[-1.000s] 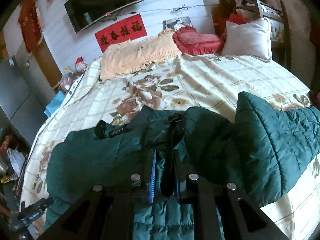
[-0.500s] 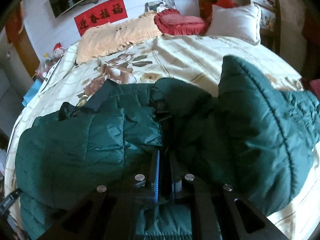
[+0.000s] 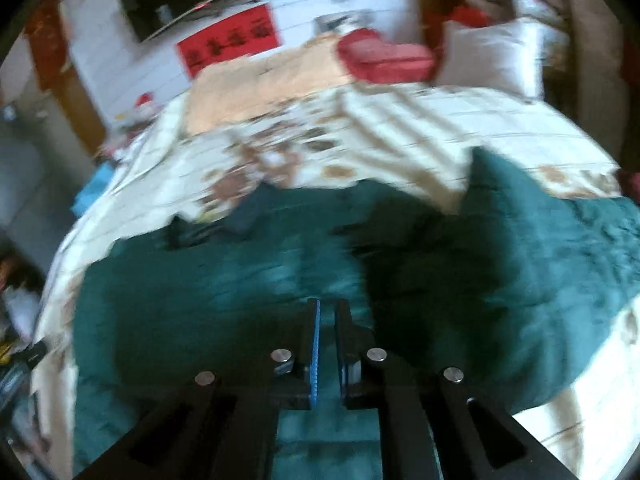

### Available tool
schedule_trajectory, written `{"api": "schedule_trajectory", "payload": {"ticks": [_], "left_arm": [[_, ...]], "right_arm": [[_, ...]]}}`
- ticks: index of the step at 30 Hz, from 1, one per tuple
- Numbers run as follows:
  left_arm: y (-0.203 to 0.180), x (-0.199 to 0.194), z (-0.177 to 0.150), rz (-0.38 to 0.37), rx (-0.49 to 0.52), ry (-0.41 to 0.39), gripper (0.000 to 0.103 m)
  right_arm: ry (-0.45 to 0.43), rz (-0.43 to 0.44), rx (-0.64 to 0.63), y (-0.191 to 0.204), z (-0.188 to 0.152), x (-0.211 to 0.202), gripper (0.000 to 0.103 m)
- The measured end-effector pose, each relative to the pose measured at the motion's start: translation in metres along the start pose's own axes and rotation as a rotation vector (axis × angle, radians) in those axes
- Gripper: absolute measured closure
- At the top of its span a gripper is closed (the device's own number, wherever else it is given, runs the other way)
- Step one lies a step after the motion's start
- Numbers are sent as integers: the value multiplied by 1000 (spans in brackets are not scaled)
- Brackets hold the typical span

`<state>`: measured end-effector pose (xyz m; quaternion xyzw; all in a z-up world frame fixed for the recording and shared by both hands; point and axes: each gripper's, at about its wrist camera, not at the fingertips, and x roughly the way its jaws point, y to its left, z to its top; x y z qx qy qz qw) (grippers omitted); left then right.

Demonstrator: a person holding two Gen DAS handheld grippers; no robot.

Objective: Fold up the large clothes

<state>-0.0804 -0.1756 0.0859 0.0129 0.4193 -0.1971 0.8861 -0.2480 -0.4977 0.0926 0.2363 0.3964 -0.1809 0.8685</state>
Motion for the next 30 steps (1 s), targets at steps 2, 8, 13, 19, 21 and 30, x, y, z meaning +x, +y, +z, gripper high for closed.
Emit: {"api": "schedule_trajectory", "payload": {"ticks": [2,8,13,19,21,30], "left_arm": [[-7,21,6,-16,-1,40,37],[-18,65,13,36,22,93,32],[-8,82,5,33,-30,115,20],[-12,82,2,50,-20,103,20],[-13,81,1,56,-16,94,20],[-16,81,0,80,1,70,20]], "right_arm": [[0,18,-30,16,0,8,54],[25,-11,-144,50,5,51,53],[26,-122,-217,51,8,85,53],[42,-152,-202,48,18,84,53],[27,-115,-171,46,16,67,53],[30,-105,-205,34,-21,31,53]]}}
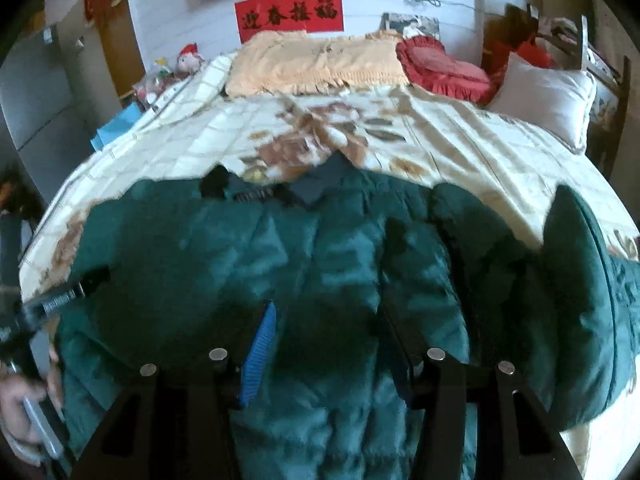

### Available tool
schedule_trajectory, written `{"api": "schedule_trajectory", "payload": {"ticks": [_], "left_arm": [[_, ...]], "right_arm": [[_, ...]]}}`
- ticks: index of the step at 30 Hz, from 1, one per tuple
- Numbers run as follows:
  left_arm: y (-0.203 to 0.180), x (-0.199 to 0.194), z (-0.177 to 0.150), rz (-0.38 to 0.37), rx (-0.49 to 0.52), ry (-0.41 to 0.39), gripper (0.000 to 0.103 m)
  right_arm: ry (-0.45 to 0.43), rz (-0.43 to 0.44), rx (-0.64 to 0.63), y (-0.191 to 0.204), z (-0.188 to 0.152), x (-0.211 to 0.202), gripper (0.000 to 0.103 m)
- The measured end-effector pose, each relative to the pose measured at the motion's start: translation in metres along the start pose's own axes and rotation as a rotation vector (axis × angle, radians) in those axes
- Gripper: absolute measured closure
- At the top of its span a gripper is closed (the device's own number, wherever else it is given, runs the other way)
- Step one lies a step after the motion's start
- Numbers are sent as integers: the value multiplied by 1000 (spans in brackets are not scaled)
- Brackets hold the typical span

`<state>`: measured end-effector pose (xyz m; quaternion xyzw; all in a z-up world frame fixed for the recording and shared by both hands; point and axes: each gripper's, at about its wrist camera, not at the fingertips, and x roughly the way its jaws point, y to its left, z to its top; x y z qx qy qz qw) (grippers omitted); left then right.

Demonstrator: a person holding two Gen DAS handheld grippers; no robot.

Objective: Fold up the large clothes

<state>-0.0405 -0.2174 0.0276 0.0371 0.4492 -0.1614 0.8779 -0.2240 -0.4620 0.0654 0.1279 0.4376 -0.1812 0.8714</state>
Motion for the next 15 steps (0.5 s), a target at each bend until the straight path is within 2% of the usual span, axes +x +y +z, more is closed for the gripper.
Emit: {"api": "schedule_trajectory", "payload": {"ticks": [3,7,9,12,15], "left_arm": [[-2,0,0,11,12,-8,20],[-3,-3,0,27,20,-11,20],[-3,-10,0,25,23,-6,20],[-6,-24,-2,3,31,-15,20],[-13,-43,-5,-24,32,-43,20]], "right_arm": [[41,-1,4,-7,-8,19,53],[48,-28,-13,-2,-7,17,53],[55,-11,8,-5,-7,7,53],[21,13,39,-11,-8,-12,53],[-12,-10,28,-12,-5,-26,53]]}}
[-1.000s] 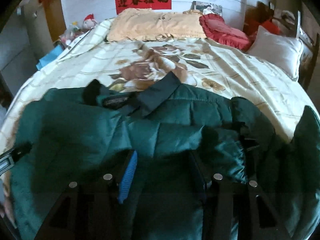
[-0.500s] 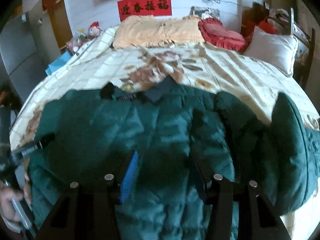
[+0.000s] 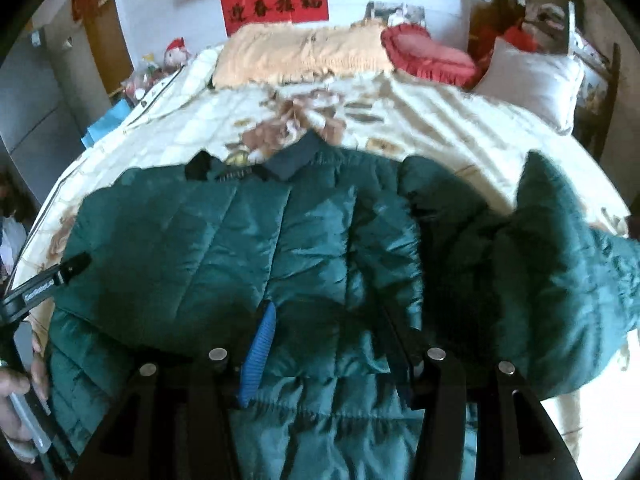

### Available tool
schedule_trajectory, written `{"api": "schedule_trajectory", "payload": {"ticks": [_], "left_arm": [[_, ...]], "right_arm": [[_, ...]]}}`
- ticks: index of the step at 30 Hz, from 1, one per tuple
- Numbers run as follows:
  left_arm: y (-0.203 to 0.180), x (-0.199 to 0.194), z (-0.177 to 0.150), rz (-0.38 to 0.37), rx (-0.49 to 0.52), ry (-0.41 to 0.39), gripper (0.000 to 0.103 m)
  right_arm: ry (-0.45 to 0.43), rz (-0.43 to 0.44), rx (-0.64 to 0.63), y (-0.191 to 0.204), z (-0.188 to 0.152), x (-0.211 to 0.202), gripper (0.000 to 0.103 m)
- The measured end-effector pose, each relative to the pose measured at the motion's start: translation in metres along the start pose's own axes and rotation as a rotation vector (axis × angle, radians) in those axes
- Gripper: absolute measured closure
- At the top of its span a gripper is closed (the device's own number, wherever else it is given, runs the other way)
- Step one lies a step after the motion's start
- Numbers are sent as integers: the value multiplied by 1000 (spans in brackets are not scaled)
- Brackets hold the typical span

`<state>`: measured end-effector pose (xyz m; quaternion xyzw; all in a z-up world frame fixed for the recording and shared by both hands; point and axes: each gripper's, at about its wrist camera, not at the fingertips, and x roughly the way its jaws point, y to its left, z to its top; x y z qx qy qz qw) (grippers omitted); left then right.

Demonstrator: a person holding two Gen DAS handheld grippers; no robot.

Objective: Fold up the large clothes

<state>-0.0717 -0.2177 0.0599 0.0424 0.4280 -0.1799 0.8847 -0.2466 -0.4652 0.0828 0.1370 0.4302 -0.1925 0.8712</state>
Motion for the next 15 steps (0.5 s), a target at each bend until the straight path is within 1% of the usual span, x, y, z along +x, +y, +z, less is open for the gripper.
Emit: {"api": "schedule_trajectory", "payload": {"ticks": [3,5,7,10,15], "left_arm": [[-12,-10,-5,-52,10,-10,20],[-22,-13,-9,-60,31,-13,20],[-32,-11,-12,-62,64,-10,20],[-41,-4,-17,-53,88,5,20],[-44,7,-22,-35,110,18,20]], "right_arm": [[-2,-19,3,1,3,0,52],[-2,-24,15,-1,4,4,52],[3,-30,27,-3,3,11,52],[23,-55,17,-6,-2,22,53],[30,-67,0,-7,-8,37,52]]}}
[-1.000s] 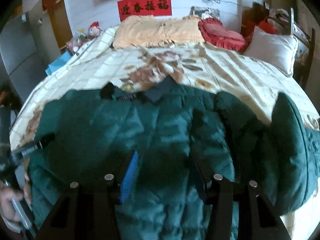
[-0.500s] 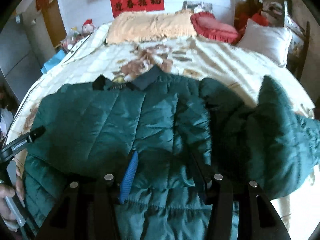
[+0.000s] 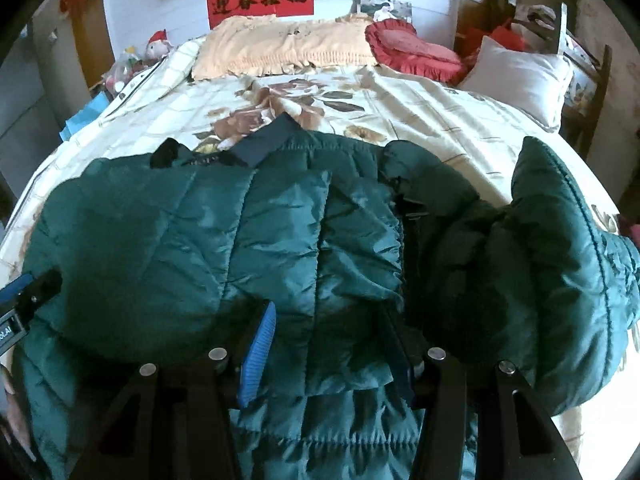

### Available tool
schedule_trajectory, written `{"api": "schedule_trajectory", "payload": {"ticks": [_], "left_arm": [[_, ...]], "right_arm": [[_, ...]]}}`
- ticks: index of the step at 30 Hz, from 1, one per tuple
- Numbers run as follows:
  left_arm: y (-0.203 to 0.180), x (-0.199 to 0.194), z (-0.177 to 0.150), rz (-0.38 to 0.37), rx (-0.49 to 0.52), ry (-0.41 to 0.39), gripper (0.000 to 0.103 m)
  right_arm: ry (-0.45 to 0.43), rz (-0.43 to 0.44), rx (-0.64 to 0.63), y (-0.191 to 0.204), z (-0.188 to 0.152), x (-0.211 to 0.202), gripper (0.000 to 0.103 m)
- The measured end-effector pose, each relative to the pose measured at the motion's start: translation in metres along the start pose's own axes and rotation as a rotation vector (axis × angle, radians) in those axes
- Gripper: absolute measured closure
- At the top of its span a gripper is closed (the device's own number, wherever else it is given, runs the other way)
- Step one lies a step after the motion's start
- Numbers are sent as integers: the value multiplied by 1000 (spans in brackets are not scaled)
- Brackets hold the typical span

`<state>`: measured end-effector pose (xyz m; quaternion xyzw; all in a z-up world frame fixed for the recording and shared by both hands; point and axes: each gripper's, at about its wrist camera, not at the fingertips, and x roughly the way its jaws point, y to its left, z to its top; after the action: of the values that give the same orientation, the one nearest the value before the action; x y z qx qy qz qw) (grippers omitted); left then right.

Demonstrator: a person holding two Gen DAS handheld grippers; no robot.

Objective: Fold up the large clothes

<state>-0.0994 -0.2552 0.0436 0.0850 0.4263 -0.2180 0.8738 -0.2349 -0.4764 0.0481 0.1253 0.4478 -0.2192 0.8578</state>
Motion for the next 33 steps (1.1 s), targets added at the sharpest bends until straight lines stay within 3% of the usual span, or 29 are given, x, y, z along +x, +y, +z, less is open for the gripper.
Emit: {"api": "schedule_trajectory", "payload": {"ticks": [8,15,21,24,26,33], "left_arm": [[0,3,-3,2,5,-4,20],[1,7,-6,4,7,-5,20],[1,7,-6,-7,11,-3,17],[0,3,-4,-17,19,1,17],[0,-4,-2,-25,9,4,17],[-1,-24,5,-76,-39,-39,17]], "right_arm": [[-10,6,3,-2,-1,2,52],[-48,27,36,-8,-5,-28,52],[0,10,-23,0,-13,-15,51],[-20,66,14,-8,-11,-33,50],[-50,60,24,-15,-11,-48,39],[-121,58,32,-47,-7,-95,37]]}}
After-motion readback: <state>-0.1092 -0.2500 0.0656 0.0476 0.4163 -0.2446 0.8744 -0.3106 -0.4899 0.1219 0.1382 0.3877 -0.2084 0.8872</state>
